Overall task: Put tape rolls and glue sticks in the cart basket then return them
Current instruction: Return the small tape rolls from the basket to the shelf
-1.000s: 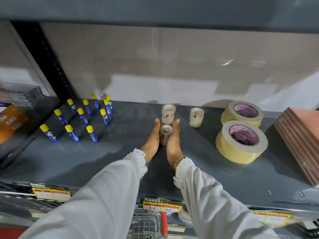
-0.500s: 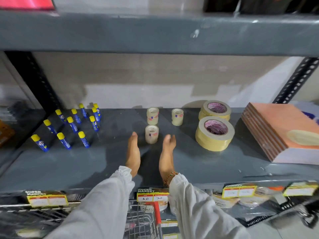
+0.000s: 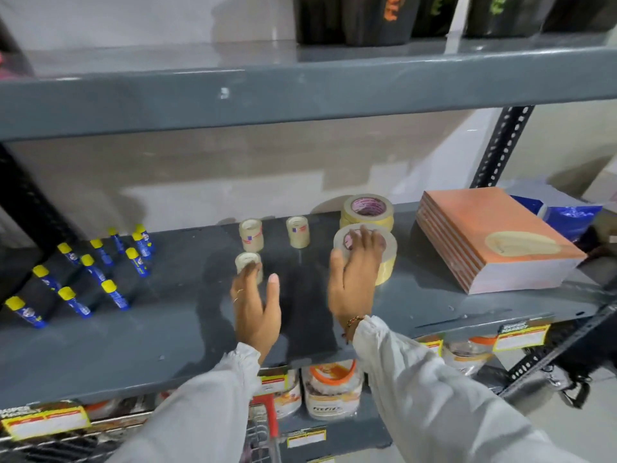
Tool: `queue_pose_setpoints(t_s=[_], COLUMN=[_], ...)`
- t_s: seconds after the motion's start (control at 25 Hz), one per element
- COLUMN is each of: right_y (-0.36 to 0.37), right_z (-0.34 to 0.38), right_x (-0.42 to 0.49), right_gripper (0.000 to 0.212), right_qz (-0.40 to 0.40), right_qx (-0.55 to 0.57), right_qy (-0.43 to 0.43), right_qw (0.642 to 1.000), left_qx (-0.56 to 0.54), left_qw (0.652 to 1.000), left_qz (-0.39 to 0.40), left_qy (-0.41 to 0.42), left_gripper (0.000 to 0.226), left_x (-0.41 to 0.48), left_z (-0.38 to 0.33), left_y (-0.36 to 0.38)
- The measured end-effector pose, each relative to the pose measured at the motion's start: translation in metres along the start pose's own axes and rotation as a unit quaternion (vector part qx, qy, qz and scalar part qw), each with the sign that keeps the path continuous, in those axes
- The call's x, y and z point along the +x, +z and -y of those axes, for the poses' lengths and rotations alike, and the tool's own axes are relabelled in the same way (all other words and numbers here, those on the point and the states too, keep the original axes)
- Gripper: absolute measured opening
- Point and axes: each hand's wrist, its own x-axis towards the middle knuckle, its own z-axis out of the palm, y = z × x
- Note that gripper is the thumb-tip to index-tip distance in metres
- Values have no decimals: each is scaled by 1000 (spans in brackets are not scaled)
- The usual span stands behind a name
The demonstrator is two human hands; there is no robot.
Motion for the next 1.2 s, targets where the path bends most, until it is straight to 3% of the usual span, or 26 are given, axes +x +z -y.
queue_pose_setpoints(t_s=[0.12,0.2,0.32,0.4,0.52,0.68,0.88,1.2], right_y=[-21,-32,-36,-30,-25,-23,-17,-13], right_z=[-48,-79,-95,-94,-87,-87,-93,-92], right_x=[41,55,59,62,68,70,72,69], right_gripper=[77,76,58,51,48,44,46,37], right_qz=[-50,-23,28,36,22,-1,-17,-12], right_qx=[3,103,197,212,236,238,230,233], right_qy=[119,187,278,285,293,319,351,344], right_qw=[992,977,940,934,926,918,907,909], left_qx=[-57,-110,-134,-167,-189,-227,-263,-273], left_qw=[995,978,960,951,942,933,926,932], left_qz=[46,95,171,183,185,150,44,11], left_qy=[-70,-146,-174,-185,-206,-237,-266,-238], left_gripper=[44,51,53,47,69,75,53,37], left_x=[14,26,37,45,57,62,51,48], left_z=[-34,-45,-43,-43,-40,-32,-31,-32], left_y=[57,93,125,138,152,164,178,181])
